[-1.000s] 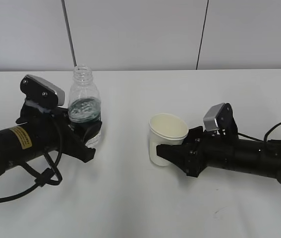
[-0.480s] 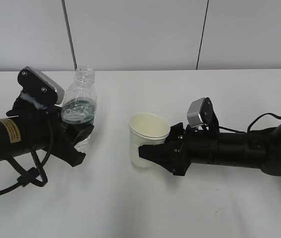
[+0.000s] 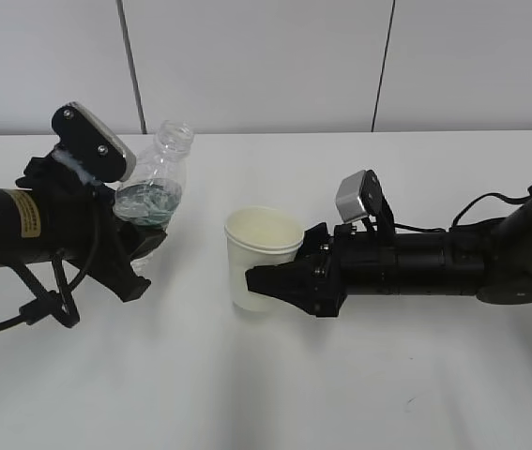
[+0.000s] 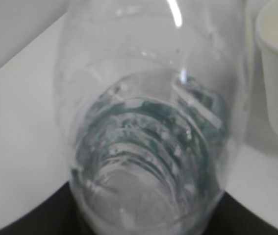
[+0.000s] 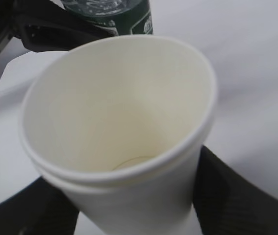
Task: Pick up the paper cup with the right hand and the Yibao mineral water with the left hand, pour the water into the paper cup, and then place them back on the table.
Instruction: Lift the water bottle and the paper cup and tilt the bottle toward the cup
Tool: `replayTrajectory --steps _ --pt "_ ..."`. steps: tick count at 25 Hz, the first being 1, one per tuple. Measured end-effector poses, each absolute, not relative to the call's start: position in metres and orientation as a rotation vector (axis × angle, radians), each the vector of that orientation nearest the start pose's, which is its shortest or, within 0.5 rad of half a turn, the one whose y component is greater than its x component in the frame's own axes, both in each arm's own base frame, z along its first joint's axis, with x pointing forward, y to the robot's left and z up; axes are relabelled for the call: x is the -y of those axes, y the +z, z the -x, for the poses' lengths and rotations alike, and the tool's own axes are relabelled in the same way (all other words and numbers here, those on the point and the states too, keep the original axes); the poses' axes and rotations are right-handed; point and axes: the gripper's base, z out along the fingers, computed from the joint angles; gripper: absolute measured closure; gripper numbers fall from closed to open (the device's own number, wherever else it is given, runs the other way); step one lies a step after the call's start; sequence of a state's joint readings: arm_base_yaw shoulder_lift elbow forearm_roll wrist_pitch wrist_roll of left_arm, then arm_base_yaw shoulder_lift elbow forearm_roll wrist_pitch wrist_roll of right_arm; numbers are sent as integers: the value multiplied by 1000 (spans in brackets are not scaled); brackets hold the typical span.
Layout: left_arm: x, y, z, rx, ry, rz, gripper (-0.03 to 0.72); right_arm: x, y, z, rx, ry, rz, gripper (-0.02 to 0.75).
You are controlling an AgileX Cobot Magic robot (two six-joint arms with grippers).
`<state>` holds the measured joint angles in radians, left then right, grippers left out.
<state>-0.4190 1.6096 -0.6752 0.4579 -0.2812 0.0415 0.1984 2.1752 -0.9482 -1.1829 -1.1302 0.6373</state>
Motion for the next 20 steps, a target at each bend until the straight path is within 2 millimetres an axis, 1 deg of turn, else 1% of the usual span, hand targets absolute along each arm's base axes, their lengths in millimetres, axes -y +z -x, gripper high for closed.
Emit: replayTrajectory --steps 5,8,20 --pt "134 191 -283 -1946 7 -1081 346 -150 99 -348 -1721 1063 991 237" --pt "136 194 -284 -1952 49 -1133 346 -152 104 -354 -1739 1077 1019 237" --pt "131 213 -294 -1981 248 -1233 346 -154 114 -371 -1809 1053 1126 237"
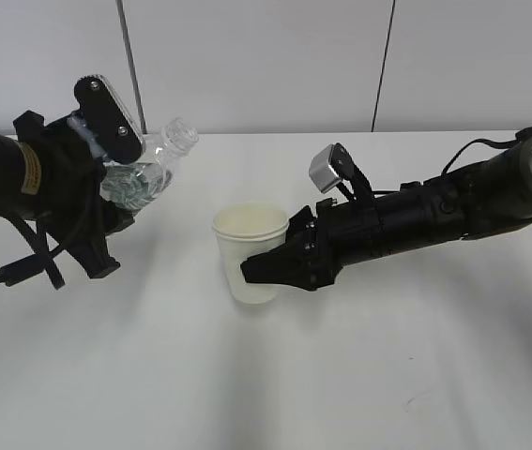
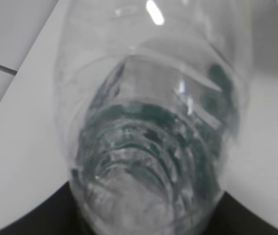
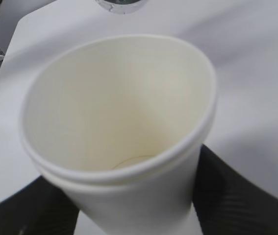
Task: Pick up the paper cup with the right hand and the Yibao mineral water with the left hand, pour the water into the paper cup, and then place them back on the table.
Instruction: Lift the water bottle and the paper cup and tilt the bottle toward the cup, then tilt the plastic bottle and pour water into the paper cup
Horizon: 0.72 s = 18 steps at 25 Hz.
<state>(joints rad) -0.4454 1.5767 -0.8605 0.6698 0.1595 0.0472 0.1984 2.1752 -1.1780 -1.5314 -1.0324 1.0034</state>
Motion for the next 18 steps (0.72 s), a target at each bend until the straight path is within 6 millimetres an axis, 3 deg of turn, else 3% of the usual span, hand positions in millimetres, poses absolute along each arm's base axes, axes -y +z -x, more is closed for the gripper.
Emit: replayTrajectory --steps 12,18 --pt "127 223 -301 -1954 370 -1302 346 -159 130 -388 -1786 1013 1178 237" --pt "125 223 -301 -1952 399 -1324 347 -178 139 -388 -1758 1015 1251 237"
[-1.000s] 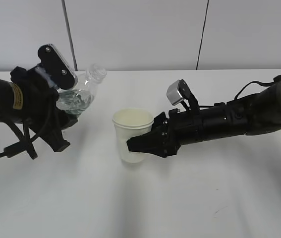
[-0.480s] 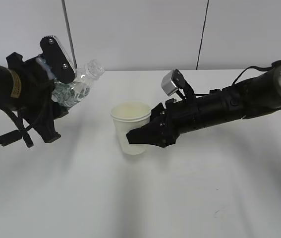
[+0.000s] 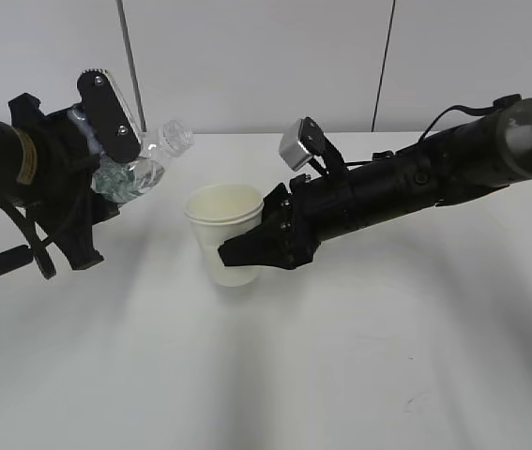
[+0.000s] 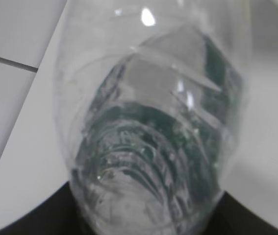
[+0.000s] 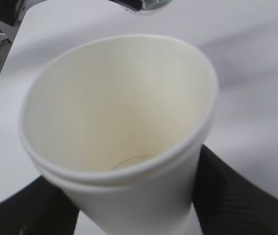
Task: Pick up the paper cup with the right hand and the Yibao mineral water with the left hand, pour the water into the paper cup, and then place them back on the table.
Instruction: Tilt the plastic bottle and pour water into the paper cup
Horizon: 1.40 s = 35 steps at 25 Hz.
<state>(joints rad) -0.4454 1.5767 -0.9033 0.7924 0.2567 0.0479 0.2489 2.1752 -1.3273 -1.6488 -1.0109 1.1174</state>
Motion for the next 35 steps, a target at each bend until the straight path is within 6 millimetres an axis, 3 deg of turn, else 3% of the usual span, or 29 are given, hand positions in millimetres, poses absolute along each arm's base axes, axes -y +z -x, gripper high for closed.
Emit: replayTrajectory --steps 10,16,35 --pt "124 223 -299 -1932 487 -1397 347 -188 139 -388 -1773 977 1266 237" --pt "133 223 -295 -1877 527 -1474 347 -187 138 -389 -1784 968 1258 237" --pt "135 234 -296 -1841 701 -1547 347 -188 139 -388 -1792 997 1246 238"
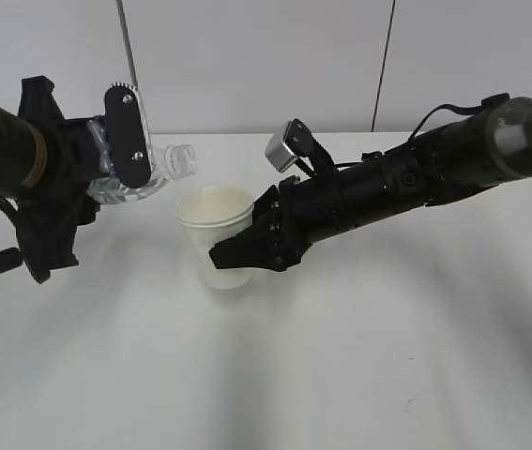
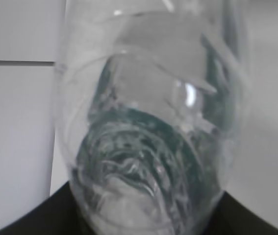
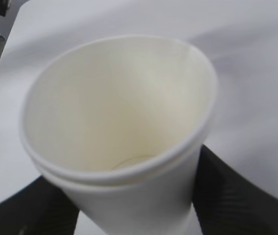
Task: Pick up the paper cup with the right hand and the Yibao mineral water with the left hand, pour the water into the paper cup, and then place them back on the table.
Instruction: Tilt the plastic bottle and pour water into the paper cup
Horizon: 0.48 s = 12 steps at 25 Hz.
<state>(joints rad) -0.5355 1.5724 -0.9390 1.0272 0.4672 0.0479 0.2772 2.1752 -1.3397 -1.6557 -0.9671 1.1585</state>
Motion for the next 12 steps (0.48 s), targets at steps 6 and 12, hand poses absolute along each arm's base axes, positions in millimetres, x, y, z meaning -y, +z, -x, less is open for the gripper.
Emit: replayTrajectory --steps 6,12 --pt "133 234 -296 -1831 734 -1562 347 -188 139 -388 -1796 999 1249 238" --pt "132 235 -297 -1825 760 -1572 347 -188 139 -388 -1796 999 1249 238"
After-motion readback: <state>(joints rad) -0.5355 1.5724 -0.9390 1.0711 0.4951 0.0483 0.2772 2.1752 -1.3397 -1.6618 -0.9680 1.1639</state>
